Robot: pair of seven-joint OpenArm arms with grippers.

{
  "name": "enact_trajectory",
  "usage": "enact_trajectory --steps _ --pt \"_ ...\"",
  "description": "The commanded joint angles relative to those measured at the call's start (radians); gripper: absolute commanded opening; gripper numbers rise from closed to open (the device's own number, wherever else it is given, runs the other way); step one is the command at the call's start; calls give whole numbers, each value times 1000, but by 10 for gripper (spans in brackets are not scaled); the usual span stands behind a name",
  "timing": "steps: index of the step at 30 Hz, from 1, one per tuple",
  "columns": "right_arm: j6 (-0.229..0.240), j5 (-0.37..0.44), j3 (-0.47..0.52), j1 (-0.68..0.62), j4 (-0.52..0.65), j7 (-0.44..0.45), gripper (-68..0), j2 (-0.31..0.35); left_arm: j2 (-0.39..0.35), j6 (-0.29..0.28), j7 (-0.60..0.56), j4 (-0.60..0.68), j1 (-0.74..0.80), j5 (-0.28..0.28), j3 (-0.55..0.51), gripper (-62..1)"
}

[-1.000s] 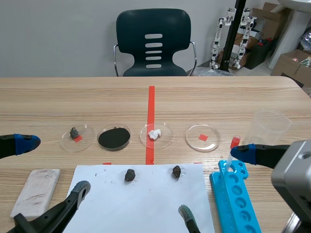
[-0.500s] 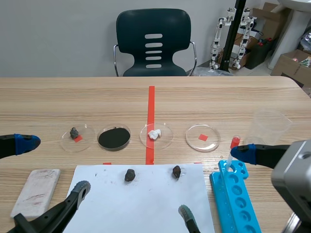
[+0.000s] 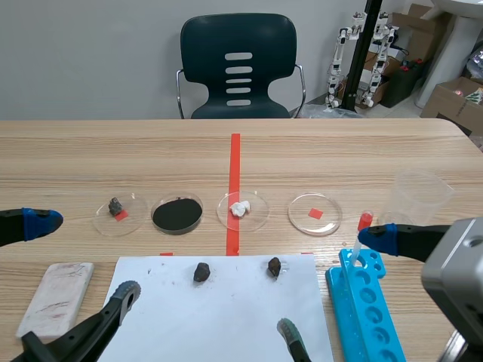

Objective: Pick up the right mineral with the left hand

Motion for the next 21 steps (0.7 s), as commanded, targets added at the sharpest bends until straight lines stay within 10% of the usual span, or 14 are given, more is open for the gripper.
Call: enact_trajectory --steps 1,12,21 --pt "0 7 6 1 20 15 4 -3 5 -2 -14 14 0 -8 6 14" --pt "0 7 6 1 20 15 4 -3 6 -6 1 9 -14 -14 14 14" --pt "0 7 6 1 20 15 4 -3 41 -10 251 -32 -221 -27 157 14"
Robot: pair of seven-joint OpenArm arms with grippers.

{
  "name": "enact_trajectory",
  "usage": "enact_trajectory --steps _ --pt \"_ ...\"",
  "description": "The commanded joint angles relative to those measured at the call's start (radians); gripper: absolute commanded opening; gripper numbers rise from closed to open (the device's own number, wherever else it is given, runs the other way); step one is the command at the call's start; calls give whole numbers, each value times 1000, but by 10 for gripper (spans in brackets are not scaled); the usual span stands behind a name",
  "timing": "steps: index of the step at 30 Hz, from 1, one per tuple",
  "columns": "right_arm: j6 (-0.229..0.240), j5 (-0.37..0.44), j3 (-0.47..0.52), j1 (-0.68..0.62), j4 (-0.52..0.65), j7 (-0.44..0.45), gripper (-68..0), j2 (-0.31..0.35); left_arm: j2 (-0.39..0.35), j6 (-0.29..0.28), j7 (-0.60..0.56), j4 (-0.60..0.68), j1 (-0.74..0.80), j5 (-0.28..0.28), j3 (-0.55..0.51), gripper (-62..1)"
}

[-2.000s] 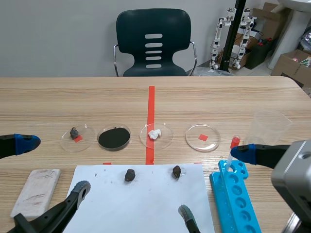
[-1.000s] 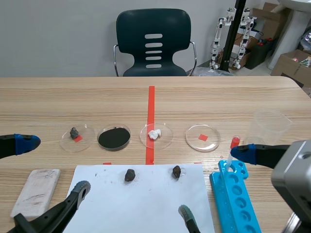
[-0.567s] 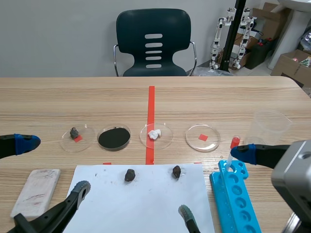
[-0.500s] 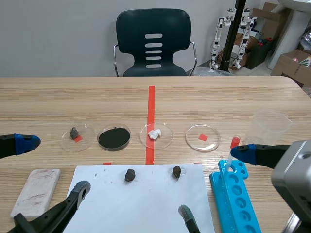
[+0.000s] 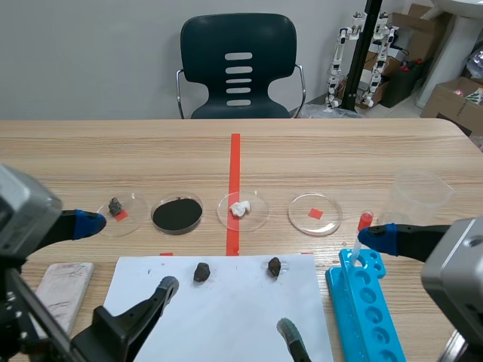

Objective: Pick up the right mineral with the left hand

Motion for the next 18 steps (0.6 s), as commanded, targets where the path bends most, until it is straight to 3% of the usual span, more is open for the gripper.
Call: enact_trajectory --steps 1,6,14,18 --pt "0 7 6 1 20 15 4 -3 0 1 14 -10 -47 -26 35 14" --pt "0 7 6 1 20 15 4 -3 0 13 94 -64 -205 -124 169 14" --pt "0 7 6 1 20 15 4 -3 69 198 316 -214 -503 -129 414 14" --pt "0 7 6 1 20 15 4 -3 137 252 443 -317 -636 -176 497 14"
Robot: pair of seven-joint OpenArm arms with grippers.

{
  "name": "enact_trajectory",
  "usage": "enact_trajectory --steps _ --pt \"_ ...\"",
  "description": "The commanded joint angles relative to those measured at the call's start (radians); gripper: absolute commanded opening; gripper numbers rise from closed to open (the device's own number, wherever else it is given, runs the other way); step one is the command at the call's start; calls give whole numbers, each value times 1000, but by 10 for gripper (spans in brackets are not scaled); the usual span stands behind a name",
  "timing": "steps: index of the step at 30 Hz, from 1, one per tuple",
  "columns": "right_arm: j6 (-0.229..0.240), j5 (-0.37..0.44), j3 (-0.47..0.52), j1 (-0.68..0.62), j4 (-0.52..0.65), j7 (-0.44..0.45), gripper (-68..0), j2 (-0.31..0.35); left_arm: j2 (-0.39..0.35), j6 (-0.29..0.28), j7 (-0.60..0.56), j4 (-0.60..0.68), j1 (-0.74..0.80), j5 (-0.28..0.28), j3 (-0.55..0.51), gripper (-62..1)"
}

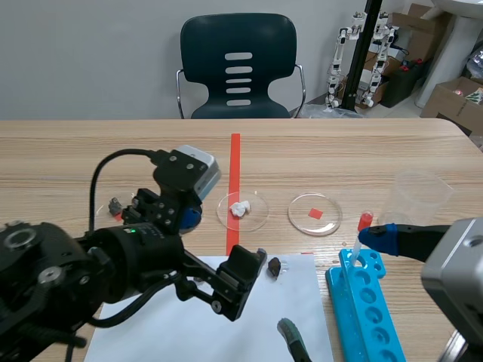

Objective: Pick up the right mineral with the left hand

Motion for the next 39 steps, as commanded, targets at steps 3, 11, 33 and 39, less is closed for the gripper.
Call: enact_trajectory --steps 3,11,33,39 --pt "0 7 6 1 20 15 4 -3 69 57 106 -46 -91 5 53 14" --pt "0 7 6 1 20 15 4 -3 165 359 267 -182 -278 4 208 14" --pt "0 7 6 1 20 15 4 -3 404 499 407 -554 -462 -10 312 14" --pt "0 7 6 1 20 15 4 -3 435 499 364 -601 -475 -7 312 14"
